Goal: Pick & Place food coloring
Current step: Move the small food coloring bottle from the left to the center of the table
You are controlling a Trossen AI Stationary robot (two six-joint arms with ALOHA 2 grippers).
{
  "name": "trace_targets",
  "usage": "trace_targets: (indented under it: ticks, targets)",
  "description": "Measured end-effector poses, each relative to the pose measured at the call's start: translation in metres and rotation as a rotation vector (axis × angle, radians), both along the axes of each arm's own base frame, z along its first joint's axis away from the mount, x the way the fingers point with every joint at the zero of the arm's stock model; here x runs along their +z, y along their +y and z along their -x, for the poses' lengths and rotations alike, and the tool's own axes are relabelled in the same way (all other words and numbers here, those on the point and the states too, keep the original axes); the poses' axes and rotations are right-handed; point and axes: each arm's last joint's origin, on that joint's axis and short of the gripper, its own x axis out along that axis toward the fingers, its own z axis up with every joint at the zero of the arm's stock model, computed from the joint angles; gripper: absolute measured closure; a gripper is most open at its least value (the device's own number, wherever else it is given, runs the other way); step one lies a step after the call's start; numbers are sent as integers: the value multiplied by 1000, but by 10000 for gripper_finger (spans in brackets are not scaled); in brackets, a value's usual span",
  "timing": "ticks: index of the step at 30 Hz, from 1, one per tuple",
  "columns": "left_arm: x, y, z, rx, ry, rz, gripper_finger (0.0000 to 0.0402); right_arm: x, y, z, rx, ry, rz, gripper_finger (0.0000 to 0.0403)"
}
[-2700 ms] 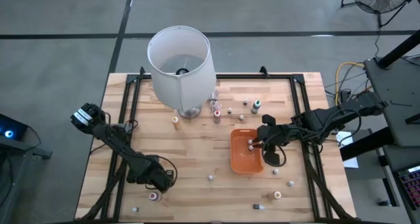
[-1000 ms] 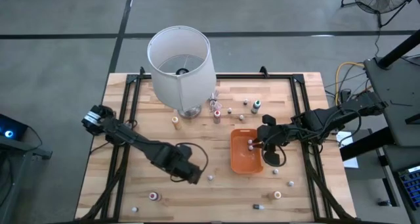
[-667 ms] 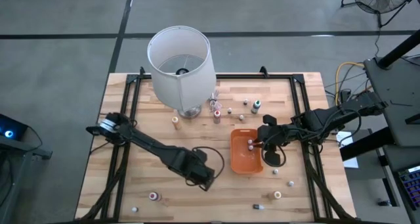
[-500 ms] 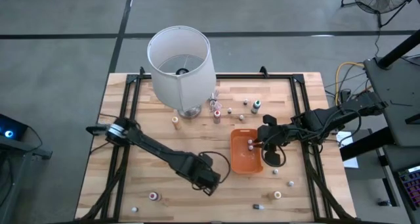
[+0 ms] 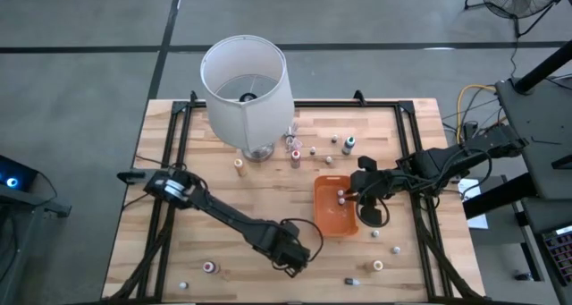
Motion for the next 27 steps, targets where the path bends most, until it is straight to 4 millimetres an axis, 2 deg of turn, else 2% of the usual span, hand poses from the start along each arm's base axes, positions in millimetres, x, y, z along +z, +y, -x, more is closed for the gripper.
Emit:
trace_targets:
  ticks: [9, 17, 22, 27]
  targets:
    - [-18, -9, -1, 13, 28, -17, 369, 0, 0, 0, 5, -2, 4, 332]
    - [-19, -9, -2, 15, 24, -17, 358, 0, 0, 0, 5, -2, 4, 323]
    - [-20, -10, -5, -23, -11, -4, 337, 0, 0, 0, 5, -2, 4, 330]
    - [-19, -10, -7, -32, -24, 3, 333, 0, 0, 0, 5, -2, 4, 334]
